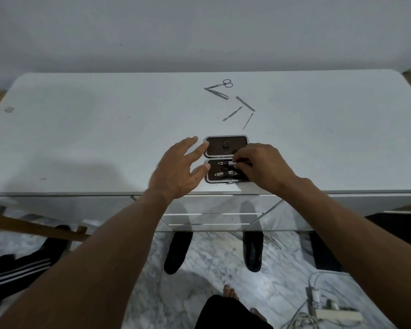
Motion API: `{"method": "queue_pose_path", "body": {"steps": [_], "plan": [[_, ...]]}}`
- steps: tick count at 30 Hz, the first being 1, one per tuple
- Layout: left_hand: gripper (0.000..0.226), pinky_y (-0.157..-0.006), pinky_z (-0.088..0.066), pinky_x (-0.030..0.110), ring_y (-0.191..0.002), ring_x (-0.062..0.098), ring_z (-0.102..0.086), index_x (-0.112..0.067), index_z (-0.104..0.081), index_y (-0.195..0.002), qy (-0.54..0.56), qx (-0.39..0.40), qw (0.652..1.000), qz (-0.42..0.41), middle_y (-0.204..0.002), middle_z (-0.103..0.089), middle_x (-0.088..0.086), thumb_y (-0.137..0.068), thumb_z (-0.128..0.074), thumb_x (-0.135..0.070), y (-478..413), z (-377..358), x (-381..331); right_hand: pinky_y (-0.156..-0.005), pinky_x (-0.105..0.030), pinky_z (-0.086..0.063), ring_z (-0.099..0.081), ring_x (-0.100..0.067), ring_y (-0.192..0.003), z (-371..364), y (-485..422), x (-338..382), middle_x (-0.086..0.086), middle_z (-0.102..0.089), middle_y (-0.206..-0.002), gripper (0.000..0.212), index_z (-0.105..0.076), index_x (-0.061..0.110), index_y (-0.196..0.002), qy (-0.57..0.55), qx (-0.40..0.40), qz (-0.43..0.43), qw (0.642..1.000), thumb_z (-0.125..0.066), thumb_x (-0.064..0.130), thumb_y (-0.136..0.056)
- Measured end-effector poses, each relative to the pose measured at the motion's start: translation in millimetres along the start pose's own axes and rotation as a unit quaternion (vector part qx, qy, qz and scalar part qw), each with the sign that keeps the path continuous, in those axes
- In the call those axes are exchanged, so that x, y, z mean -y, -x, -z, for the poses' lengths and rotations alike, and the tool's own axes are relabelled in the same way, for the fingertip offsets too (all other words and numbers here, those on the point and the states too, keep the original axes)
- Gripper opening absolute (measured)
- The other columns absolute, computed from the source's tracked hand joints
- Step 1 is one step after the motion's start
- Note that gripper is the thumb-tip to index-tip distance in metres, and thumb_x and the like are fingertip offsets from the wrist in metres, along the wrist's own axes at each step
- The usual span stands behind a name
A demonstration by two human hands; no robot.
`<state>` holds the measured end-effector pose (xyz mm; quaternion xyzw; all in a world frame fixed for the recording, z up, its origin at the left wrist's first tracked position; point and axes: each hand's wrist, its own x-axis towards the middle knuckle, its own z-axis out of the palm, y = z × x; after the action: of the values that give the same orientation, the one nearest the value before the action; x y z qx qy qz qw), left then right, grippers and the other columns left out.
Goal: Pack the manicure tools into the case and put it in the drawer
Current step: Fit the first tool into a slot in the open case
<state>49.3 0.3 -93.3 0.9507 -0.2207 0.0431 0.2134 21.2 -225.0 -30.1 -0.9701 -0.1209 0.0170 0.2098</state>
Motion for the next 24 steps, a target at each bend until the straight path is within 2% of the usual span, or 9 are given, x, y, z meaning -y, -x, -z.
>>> {"method": "queue_pose_path", "body": {"steps": [7,13,17,24], "plan": [[0.055,-0.115,-0.024,0.037,-0.141,0.020,-0.029,-0.029,-0.041,-0.145,-0.001,0.000,1.000,0.002,-0.153,-0.038,0.004,-0.093,-0.044,-0.049,-0.2,0.5,-0.2,-0.076,-0.029,-0.043,-0.062,-0.027,-0.092,-2.7,-3.6,1.6,-0.008,-0.070,-0.097,0.015,-0.073,0.015,-0.098,0.002,-0.005,0.001,1.000,-0.065,0.021,-0.087],[0.058,-0.114,-0.024,0.037,-0.141,0.021,-0.030,-0.031,-0.039,-0.145,-0.013,0.007,1.000,-0.004,-0.152,-0.038,0.005,-0.093,-0.032,-0.055,-0.1,1.2,-0.6,-0.074,-0.028,-0.041,-0.063,-0.026,-0.090,-3.4,-6.8,5.1,-0.007,-0.070,-0.097,0.013,-0.073,0.016,-0.096,-0.011,-0.003,-0.015,1.000,-0.067,0.021,-0.086],[0.059,-0.114,-0.024,0.037,-0.141,0.020,-0.029,-0.032,-0.041,-0.144,-0.010,0.009,1.000,0.002,-0.153,-0.038,0.003,-0.092,-0.032,-0.058,0.0,0.2,0.6,-0.072,-0.025,-0.037,-0.063,-0.025,-0.090,-4.4,-7.8,6.4,-0.006,-0.070,-0.098,0.014,-0.073,0.016,-0.098,-0.006,-0.001,-0.012,1.000,-0.066,0.021,-0.086],[0.058,-0.114,-0.022,0.034,-0.142,0.018,-0.028,-0.033,-0.040,-0.144,0.001,0.012,1.000,0.006,-0.153,-0.037,0.001,-0.092,-0.033,-0.057,-0.2,2.3,-0.1,-0.073,-0.026,-0.039,-0.063,-0.026,-0.090,-4.8,-6.8,5.4,-0.007,-0.069,-0.098,0.015,-0.072,0.015,-0.098,-0.015,0.003,-0.014,1.000,-0.066,0.021,-0.086]]}}
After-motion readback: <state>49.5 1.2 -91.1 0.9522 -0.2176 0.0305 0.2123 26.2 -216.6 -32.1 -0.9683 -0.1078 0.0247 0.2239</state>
